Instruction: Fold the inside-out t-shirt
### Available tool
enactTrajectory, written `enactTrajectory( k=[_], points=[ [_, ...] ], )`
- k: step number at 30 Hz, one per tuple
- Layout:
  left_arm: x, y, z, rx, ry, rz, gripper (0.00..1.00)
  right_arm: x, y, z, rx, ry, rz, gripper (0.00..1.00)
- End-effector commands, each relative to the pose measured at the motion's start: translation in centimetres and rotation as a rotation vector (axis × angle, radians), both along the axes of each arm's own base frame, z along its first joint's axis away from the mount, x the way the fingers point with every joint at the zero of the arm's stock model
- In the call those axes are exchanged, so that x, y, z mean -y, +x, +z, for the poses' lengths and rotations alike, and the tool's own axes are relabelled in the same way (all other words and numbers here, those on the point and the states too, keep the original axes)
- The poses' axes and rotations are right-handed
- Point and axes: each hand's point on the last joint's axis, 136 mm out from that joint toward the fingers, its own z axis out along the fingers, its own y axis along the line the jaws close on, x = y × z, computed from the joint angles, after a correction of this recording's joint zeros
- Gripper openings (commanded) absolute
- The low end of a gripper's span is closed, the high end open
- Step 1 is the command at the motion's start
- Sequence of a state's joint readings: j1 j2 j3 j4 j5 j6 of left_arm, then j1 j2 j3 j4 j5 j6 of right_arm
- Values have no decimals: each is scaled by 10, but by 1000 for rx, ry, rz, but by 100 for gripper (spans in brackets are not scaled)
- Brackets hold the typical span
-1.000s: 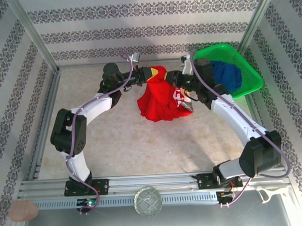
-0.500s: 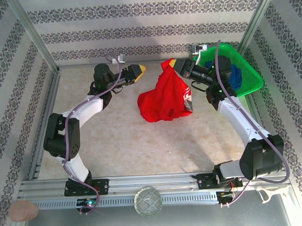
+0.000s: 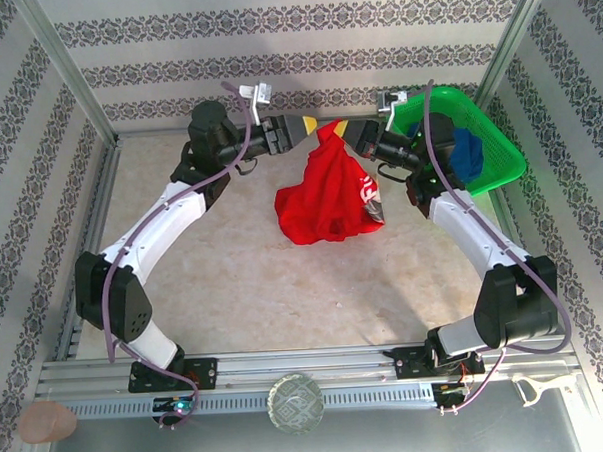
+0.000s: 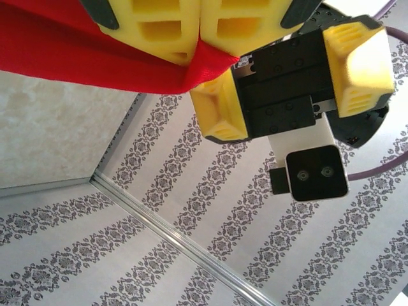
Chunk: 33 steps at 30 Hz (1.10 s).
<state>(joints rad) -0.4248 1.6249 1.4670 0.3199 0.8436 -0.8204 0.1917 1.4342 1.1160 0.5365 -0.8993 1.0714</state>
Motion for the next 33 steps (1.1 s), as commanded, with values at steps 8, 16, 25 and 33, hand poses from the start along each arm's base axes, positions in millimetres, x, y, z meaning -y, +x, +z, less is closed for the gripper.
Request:
enactTrajectory(
  k=[8, 16, 25, 33],
  points=[
    [14, 0, -21, -53, 27, -4, 68, 3, -1, 3, 36, 9, -5, 0],
    [26, 5, -27, -62, 35, -27, 68, 4, -3, 3, 38, 10, -15, 0],
    [33, 19, -29, -67, 14, -24, 54, 4, -6, 3, 40, 12, -19, 0],
    [26, 21, 18, 0, 8, 2, 0, 23, 1, -24, -35, -43, -122, 60]
  ],
)
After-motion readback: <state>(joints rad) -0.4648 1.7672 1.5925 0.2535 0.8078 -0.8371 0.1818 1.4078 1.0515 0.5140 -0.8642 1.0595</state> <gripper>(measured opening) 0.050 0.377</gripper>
